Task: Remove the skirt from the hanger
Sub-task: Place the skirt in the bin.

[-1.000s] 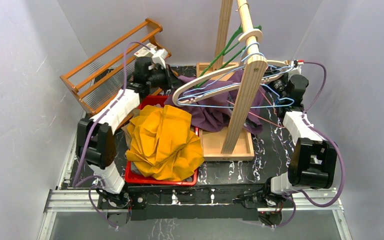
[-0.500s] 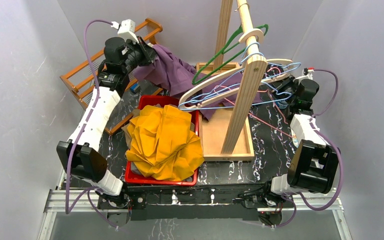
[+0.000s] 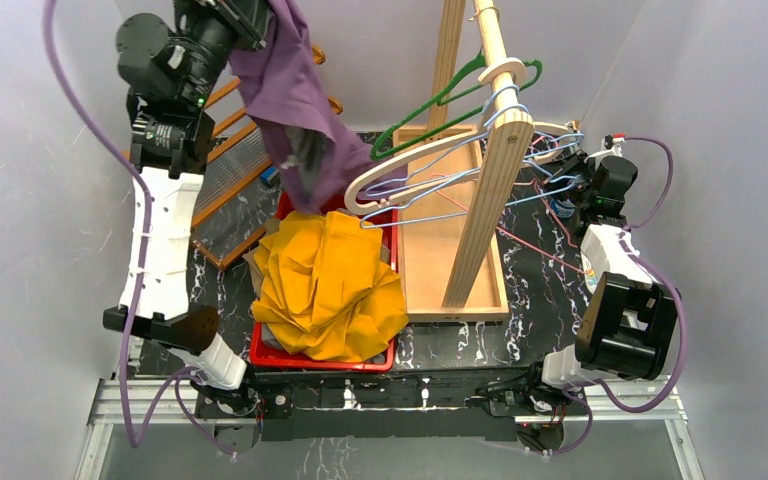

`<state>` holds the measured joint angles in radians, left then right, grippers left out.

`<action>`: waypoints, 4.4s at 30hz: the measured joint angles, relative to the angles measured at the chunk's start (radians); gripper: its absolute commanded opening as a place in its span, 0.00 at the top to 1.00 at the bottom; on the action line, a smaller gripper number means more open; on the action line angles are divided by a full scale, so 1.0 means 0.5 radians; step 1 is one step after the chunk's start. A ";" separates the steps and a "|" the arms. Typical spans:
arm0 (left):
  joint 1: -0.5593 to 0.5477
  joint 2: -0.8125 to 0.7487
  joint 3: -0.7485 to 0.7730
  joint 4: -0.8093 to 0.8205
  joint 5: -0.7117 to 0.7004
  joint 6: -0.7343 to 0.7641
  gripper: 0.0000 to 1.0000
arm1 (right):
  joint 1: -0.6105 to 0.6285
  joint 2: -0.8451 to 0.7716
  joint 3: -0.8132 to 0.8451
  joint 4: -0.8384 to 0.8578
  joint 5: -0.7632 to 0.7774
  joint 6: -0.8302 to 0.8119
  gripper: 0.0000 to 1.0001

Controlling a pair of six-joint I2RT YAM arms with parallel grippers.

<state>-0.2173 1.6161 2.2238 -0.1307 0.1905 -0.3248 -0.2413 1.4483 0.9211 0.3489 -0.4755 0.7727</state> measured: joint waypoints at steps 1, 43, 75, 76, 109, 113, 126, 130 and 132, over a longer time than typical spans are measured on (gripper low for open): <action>0.001 0.001 0.069 0.011 0.010 -0.002 1.00 | 0.000 0.000 0.000 -0.002 -0.001 -0.005 1.00; -0.048 -1.239 -1.206 -0.037 0.143 -0.360 1.00 | -0.027 -0.081 0.156 -0.143 -0.060 -0.105 1.00; -0.665 -1.438 -3.098 0.087 0.202 -0.938 1.00 | -0.028 -0.081 0.276 -0.366 0.107 -0.340 1.00; -0.682 -1.494 -3.141 0.088 0.207 -0.975 1.00 | -0.028 -0.081 0.276 -0.366 0.106 -0.340 1.00; -0.827 -1.565 -2.549 -0.520 0.146 -0.568 0.03 | -0.028 -0.074 0.256 -0.366 0.057 -0.352 1.00; -0.827 -1.463 -2.365 -0.613 0.165 -0.410 0.12 | -0.028 -0.050 0.256 -0.366 0.037 -0.362 1.00; -0.623 -1.430 -2.315 -0.457 -0.057 -0.054 0.20 | -0.027 0.022 0.256 -0.364 -0.072 -0.339 1.00; -0.237 -1.222 -2.389 -0.098 0.256 -0.194 0.18 | -0.024 0.028 0.260 -0.365 -0.108 -0.324 1.00; -0.101 -1.032 -2.380 0.101 0.449 -0.288 0.18 | -0.021 0.028 0.262 -0.364 -0.126 -0.316 1.00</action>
<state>-0.2680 1.1000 1.0336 -0.0803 0.4152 -0.4690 -0.2516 1.4624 1.0519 0.1669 -0.5385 0.6147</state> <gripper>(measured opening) 0.817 0.058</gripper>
